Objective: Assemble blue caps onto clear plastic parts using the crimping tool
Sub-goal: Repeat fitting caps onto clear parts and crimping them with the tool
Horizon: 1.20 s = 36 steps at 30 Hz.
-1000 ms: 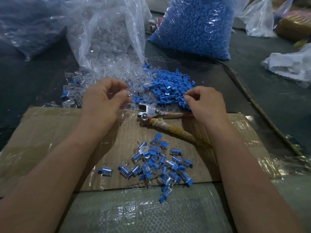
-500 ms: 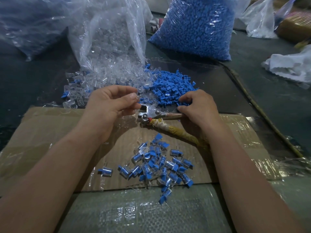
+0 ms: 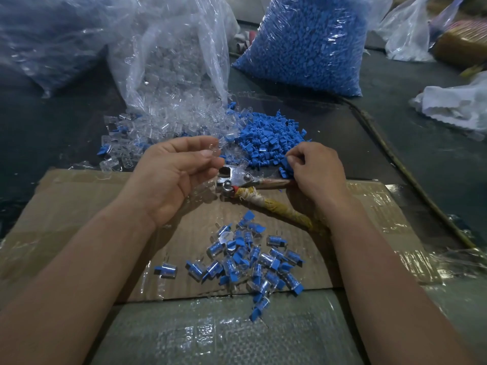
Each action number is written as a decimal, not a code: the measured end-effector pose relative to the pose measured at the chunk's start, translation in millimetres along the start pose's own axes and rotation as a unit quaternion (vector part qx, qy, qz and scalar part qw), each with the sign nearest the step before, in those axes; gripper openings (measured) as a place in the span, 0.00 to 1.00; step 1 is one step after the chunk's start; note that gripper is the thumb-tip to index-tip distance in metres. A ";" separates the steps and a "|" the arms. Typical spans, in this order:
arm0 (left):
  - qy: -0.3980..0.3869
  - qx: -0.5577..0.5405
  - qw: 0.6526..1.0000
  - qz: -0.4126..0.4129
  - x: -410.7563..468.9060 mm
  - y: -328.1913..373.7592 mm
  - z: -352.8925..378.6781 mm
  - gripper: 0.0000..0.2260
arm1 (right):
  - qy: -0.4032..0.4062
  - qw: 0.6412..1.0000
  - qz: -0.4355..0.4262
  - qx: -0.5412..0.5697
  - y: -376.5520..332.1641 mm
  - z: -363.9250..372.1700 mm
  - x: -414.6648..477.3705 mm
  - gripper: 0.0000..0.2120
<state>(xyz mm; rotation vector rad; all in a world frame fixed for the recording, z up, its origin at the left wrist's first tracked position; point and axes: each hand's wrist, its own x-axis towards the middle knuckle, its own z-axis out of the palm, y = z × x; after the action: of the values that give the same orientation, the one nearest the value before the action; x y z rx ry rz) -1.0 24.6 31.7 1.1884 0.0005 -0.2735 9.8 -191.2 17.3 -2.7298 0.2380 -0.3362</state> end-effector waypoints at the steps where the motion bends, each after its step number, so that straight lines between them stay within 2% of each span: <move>1: -0.001 0.001 1.000 0.001 -0.2 0.3 0.1 0.09 | 0.013 1.000 -0.003 0.011 -0.4 -1.4 -0.6 0.07; 6: -0.004 0.028 1.000 0.001 -1.0 -1.0 0.3 0.10 | 0.048 0.996 -0.014 0.068 -3.8 -6.7 -3.9 0.06; 12: -0.019 0.065 0.998 0.001 0.1 -3.4 -2.4 0.12 | 0.029 0.994 -0.008 0.104 -7.9 -7.9 -6.0 0.05; 15: -0.024 0.079 0.997 0.003 -0.7 -4.8 -1.3 0.10 | 0.015 0.983 0.006 0.182 -13.7 -10.5 -7.8 0.05; 19: -0.018 0.086 0.996 0.015 -3.2 -4.4 1.7 0.11 | -0.015 0.958 -0.012 0.287 -28.0 -13.0 -17.6 0.12; 24: -0.013 0.099 0.995 0.031 -5.2 -3.7 3.3 0.11 | -0.052 0.943 -0.052 0.326 -46.1 -12.1 -30.0 0.11; 28: -0.016 0.105 0.993 0.044 -6.3 -5.1 5.0 0.11 | -0.035 0.930 -0.101 0.352 -56.0 -12.8 -37.5 0.10; 36: -0.014 0.124 0.990 0.060 -7.5 -6.4 5.2 0.10 | -0.062 0.921 -0.100 0.371 -62.0 -14.7 -44.4 0.08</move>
<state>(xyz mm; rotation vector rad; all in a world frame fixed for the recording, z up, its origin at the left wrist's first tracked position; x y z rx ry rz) -10.4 19.2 28.9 1.4256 -0.1318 -0.1871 -29.2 -130.3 45.7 -2.0063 -0.1789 -0.2406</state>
